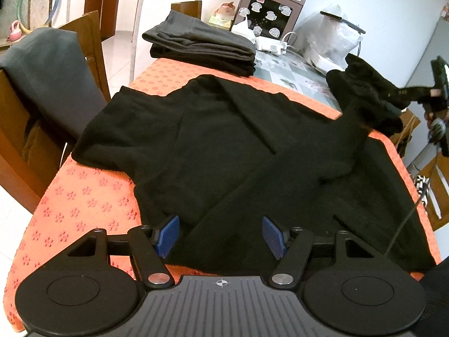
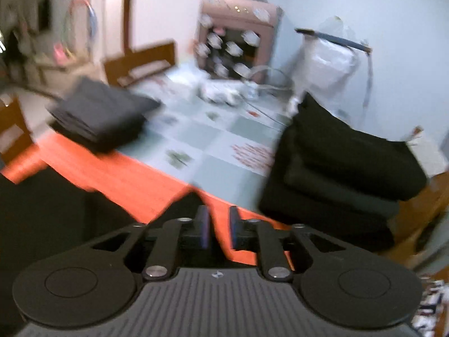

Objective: Fold clothes

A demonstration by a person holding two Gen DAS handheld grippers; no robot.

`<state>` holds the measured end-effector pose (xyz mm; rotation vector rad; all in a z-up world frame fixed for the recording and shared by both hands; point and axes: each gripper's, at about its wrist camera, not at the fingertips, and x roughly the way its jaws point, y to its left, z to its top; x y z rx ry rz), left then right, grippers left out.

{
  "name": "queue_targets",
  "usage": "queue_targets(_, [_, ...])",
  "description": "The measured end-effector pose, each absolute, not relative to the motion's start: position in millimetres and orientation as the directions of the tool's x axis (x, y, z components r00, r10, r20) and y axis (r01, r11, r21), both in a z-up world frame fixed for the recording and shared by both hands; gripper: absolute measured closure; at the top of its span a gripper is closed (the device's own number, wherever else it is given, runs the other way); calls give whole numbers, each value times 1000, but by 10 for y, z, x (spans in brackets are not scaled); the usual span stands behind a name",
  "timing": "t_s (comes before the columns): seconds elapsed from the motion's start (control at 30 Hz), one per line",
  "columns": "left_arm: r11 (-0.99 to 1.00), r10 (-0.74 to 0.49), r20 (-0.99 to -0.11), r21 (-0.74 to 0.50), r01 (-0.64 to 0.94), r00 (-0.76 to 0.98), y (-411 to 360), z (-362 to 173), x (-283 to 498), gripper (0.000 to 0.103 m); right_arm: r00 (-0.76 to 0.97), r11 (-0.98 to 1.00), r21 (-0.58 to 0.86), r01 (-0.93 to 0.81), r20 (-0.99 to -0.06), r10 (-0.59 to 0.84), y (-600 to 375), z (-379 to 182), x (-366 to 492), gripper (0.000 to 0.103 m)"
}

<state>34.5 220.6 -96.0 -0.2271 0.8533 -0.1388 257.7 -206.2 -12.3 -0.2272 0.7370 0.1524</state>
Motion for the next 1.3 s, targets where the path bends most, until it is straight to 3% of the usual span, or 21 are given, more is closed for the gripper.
queue_targets(0.1, [968,-217,-730,-247,46,649,2184,-961,366,35,725,969,-149,-198,-687,43,-2120,-268,2566,75])
queue_targets(0.27, [960,-275,-733,-249,131,622,2030,-988,408,35,678,983,-4,-184,-725,124,-2281,-523,2499,71])
queue_targets(0.5, [923,-377,-738,-251,291,560,1644,-1090,570,37,613,983,179,-31,-773,160,-2484,-1021,2510,70])
queue_targets(0.7, [935,-329,-710,-154,318,623,1393,-1018,611,39,600,961,272,48,-777,190,-2568,-1228,2581,68])
queue_targets(0.83, [932,-341,-705,-169,320,622,1422,-1009,612,39,604,952,302,51,-768,211,-2578,-1261,2619,68])
queue_targets(0.87, [930,-345,-712,-170,327,611,1421,-1031,618,44,601,952,304,48,-770,216,-2567,-1278,2632,70])
queue_targets(0.9, [927,-348,-720,-170,333,601,1420,-1052,625,52,598,952,303,47,-772,216,-2563,-1283,2639,80])
queue_targets(0.93, [925,-352,-727,-171,340,590,1420,-1074,631,53,601,951,304,49,-770,215,-2565,-1270,2641,98])
queue_targets(1.3, [901,-381,-782,-196,387,493,1453,-1250,662,53,610,953,291,81,-771,184,-2672,-1279,2800,98])
